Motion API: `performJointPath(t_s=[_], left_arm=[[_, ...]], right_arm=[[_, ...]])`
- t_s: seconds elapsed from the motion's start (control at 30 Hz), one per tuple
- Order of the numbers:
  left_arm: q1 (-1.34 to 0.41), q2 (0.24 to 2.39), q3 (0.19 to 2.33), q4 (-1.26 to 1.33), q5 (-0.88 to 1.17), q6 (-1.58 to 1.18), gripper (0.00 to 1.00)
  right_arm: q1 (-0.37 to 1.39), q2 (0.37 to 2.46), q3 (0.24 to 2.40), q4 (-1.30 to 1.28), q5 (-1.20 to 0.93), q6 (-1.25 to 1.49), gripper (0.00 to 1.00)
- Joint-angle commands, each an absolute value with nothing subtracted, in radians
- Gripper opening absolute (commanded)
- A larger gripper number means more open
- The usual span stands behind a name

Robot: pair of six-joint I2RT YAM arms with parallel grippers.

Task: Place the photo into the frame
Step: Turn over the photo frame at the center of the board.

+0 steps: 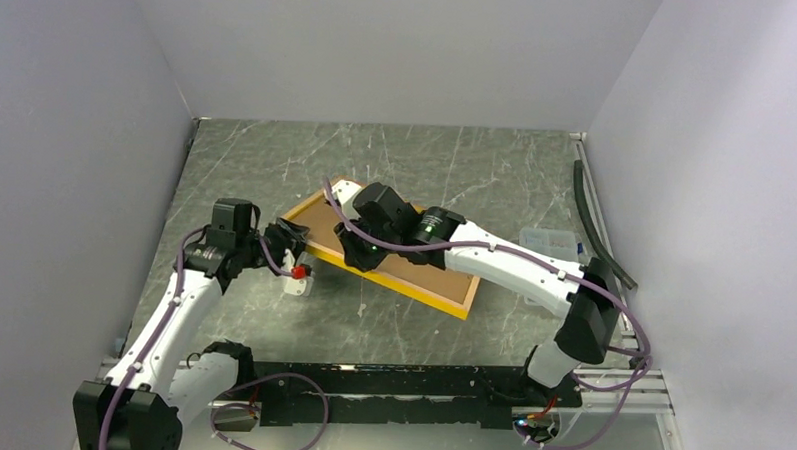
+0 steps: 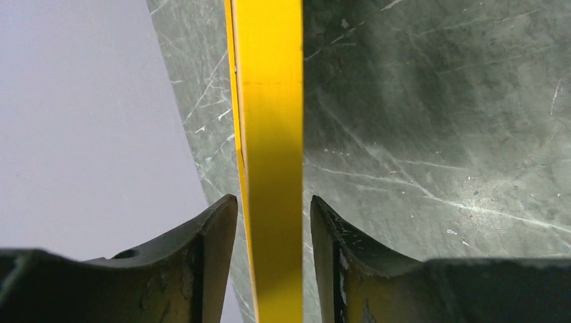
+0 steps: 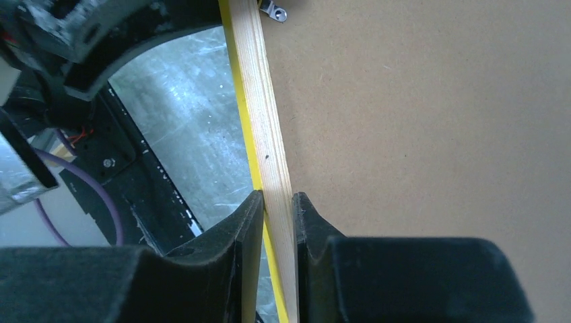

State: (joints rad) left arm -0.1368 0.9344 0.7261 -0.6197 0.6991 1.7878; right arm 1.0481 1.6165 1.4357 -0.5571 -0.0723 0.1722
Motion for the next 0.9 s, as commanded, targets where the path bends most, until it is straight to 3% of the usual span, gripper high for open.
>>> performJointPath(t_s=[0.0, 0.1, 0.13, 0.2, 0.27, 0.47, 0.57, 0.87], left_arm=[[-0.153, 0.927, 0.761, -0.648, 0.673, 1.795, 0.48], [-0.156, 0.930, 0.774, -0.635, 0.672, 1.781, 0.38], [-0.156, 0.934, 0.787, -0.636, 0.676, 1.758, 0.33], [-0.157, 0.944, 0.825, -0.648, 0.691, 1.703, 0.25], [-0.158, 0.963, 0.889, -0.691, 0.715, 1.616, 0.21], [-0.158, 0.980, 0.996, -0.806, 0.763, 1.542, 0.18], [-0.158, 0.979, 1.020, -0.840, 0.773, 1.518, 0.17], [-0.158, 1.002, 1.063, -0.874, 0.769, 1.459, 0.15]], right_arm=[[1.052, 1.544, 1.543, -0.543, -0.113, 0.201, 0.00], [1.051, 1.548, 1.571, -0.567, -0.110, 0.197, 0.01], [1.051, 1.549, 1.581, -0.578, -0.104, 0.189, 0.07], [1.050, 1.547, 1.603, -0.609, -0.091, 0.166, 0.33], [1.050, 1.538, 1.620, -0.646, -0.062, 0.134, 0.51], [1.046, 1.480, 1.618, -0.760, -0.006, -0.034, 0.78], [1.046, 1.444, 1.588, -0.822, -0.002, -0.143, 0.83], [1.046, 1.417, 1.515, -0.832, 0.097, -0.357, 0.84]])
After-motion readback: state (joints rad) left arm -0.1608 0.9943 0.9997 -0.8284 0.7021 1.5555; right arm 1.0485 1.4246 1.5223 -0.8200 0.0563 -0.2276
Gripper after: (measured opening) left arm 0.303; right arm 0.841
